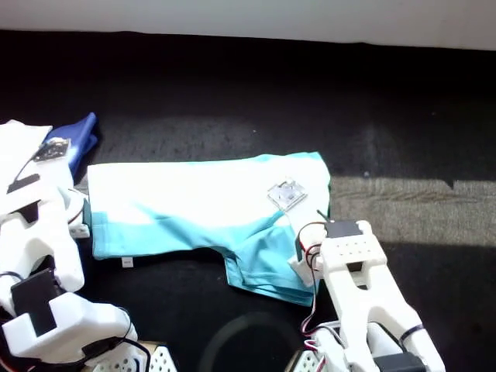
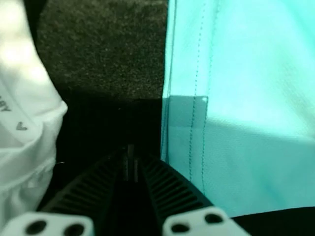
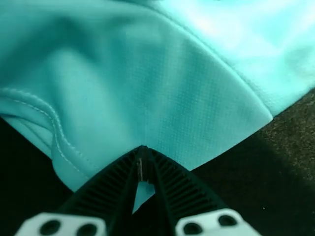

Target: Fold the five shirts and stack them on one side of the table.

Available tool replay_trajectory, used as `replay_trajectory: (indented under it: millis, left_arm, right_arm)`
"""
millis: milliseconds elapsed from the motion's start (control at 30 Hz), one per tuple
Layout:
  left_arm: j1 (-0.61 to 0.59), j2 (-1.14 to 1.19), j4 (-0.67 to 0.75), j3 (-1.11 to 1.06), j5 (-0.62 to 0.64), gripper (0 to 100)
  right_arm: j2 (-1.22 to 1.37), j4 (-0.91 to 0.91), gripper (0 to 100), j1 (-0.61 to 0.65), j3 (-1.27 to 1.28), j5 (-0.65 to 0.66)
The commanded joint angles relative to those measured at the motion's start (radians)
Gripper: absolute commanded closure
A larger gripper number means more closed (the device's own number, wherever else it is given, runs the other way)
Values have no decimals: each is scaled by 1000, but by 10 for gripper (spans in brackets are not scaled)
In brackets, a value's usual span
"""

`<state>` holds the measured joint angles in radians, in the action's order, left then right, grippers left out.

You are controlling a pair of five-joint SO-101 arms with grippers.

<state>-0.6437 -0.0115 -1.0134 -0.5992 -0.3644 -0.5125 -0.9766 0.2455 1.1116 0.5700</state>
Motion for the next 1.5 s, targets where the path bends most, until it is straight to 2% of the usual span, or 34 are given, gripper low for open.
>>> replay_trajectory:
  millis: [0, 133, 233, 333, 467, 567, 667, 833, 967, 1100, 1333, 1467]
  left_arm:
    - [-18, 1, -14, 56, -89, 991]
    - [-10, 88, -14, 77, -130, 991]
    - [-22, 153, -37, 140, -126, 991]
    - [-33, 157, -144, 236, -118, 991]
    - [-27, 159, -353, 410, -26, 991]
    - [35, 159, -477, 469, -5, 991]
    - [128, 159, -532, 447, 40, 991]
    - [239, 159, -525, 360, 80, 991]
    - [243, 162, -434, 272, 74, 991]
    - [163, 171, -307, 193, 17, 991]
    - [28, 171, -198, 177, -147, 991]
    - [-12, 183, -129, 179, -173, 991]
  right_arm:
    - [36, 18, 991, -41, 4, 51]
    - [27, 8, 991, -85, 2, 87]
    - [-35, -71, 991, -90, -15, 103]
    - [-156, -197, 991, -85, -81, 101]
    - [-338, -289, 991, -74, -183, 94]
    - [-378, -272, 991, 18, -183, -17]
    - [-332, -214, 991, 150, -139, -118]
    - [-197, -54, 991, 216, -71, -180]
    - [-67, -4, 991, 213, -48, -176]
    - [19, -7, 991, 213, -48, -176]
    - [41, -22, 991, 211, -45, -176]
    - [41, -99, 991, 211, -45, -173]
